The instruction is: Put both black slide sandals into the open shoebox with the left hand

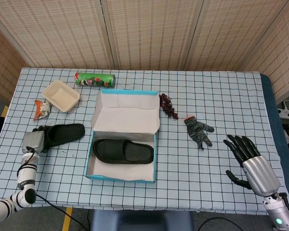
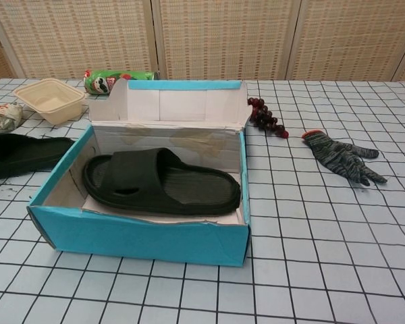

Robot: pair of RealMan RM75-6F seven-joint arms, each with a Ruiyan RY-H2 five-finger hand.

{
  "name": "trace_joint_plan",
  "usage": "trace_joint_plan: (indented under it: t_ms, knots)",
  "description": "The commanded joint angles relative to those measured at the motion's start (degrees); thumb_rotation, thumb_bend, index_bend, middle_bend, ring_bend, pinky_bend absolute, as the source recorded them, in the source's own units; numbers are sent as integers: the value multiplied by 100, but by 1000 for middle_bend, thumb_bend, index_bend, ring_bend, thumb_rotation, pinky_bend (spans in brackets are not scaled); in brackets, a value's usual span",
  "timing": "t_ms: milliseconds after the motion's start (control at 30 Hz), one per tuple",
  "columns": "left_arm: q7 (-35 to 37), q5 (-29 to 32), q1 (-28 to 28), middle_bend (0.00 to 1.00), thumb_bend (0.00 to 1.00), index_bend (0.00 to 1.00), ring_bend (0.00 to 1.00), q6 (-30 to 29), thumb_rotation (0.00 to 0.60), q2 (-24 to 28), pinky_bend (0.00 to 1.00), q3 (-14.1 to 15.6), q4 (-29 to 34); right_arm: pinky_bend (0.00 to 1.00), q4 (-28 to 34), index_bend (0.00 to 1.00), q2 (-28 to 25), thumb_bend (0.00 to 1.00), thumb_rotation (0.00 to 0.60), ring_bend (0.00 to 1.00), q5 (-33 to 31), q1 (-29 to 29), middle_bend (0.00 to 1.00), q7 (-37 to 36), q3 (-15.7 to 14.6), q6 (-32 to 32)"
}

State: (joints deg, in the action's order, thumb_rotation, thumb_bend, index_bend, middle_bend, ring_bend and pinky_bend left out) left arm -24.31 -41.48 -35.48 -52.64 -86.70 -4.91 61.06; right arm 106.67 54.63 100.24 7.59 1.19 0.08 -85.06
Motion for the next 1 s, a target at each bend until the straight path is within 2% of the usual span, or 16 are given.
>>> trace_joint_plan:
  t_ms: [33, 167, 367, 500, 633, 700, 800, 833, 900, 1000]
  knots:
    - [311, -446, 136, 665, 596, 600, 539, -291, 600, 60, 524, -59, -40, 0, -3, 0, 4, 199, 600, 0, -12, -6, 0, 7, -8, 5]
    - [641, -953, 294, 716, 655, 652, 570, -683, 600, 324, 561, -111, 99, 0, -7, 0, 17, 199, 600, 0, -36, -14, 0, 48, -24, 28]
    - [1113, -1394, 508, 789, 707, 725, 589, -1047, 600, 764, 591, -249, 461, 0, -20, 0, 108, 199, 600, 0, -93, 11, 0, 105, -35, 122]
    - [1471, -1688, 680, 811, 736, 741, 598, -1346, 600, 1158, 586, -368, 894, 0, -31, 0, 172, 199, 600, 0, -128, 35, 0, 146, -44, 193]
    - [1544, -1755, 723, 818, 749, 743, 598, -1384, 600, 1306, 587, -389, 1088, 0, -32, 0, 185, 200, 600, 0, -133, 39, 0, 159, -46, 207]
    - [1621, -1865, 793, 823, 764, 744, 600, -1419, 600, 1671, 584, -416, 1603, 0, -30, 0, 208, 199, 600, 0, -147, 50, 0, 178, -53, 241]
    - [1760, -2305, 852, 829, 773, 744, 603, -1253, 600, 2833, 606, -343, 3412, 0, -82, 0, 280, 199, 600, 0, -186, 54, 0, 190, -91, 318]
    - [1848, -2327, 814, 833, 775, 743, 604, -1005, 600, 3213, 621, -335, 3964, 0, -105, 0, 304, 200, 600, 0, -197, 58, 0, 187, -96, 334]
    - [2108, -2376, 684, 837, 779, 740, 604, -494, 600, 3746, 631, -353, 4683, 0, -124, 0, 326, 199, 600, 0, -201, 69, 0, 168, -95, 344]
    - [2415, -2433, 408, 839, 794, 736, 605, 285, 600, 4330, 652, -403, 5317, 0, -131, 0, 317, 199, 600, 0, -171, 78, 0, 186, -81, 316]
